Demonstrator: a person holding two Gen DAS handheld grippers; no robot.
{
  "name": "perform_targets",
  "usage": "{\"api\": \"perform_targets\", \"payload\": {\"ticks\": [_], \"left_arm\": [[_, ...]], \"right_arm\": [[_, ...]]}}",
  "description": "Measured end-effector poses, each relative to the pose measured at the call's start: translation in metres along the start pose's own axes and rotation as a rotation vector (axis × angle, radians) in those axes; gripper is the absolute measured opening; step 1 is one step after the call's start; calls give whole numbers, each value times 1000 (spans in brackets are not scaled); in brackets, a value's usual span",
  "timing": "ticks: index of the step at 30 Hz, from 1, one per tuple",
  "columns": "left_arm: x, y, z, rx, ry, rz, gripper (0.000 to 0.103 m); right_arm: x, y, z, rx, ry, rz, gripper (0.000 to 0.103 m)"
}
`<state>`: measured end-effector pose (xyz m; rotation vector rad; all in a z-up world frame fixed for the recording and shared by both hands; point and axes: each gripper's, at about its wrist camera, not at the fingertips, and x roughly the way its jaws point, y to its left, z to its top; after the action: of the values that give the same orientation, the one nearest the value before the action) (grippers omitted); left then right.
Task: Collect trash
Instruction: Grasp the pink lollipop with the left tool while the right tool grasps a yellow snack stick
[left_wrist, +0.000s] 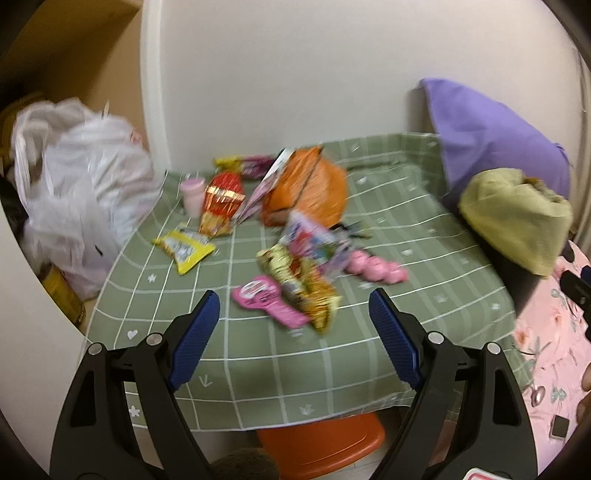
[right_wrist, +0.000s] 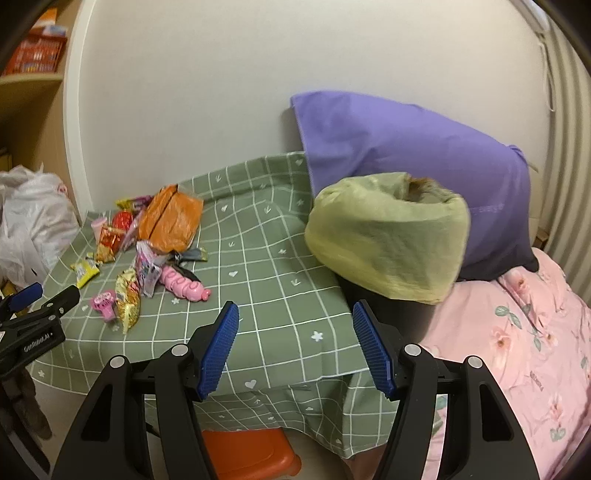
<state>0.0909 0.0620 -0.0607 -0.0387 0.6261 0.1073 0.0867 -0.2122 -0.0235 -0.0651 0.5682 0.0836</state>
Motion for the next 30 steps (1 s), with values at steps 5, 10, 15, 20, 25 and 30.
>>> {"api": "perform_targets", "payload": {"ticks": [5,10,15,20,25,30], "left_arm": [[30,37,-7,-74,48,5,79],[48,66,-9,-95,71,45,81],[54,89,-11,-129,108,60,82],[57,108,-9,-153,126,81,82],[62,121,-7,-192,146,64,81],[76,119,-5,-223,172,2,80]], "right_arm": [[42,22,1,-56,55,129,61],[83,71,0,-129,105,296,59],[114,134,4,-220,138,472,52],[142,178,5,-271,188,541,46],[167,196,5,-265,316,635,30],[152,188,25,-267,260,630,28]]}}
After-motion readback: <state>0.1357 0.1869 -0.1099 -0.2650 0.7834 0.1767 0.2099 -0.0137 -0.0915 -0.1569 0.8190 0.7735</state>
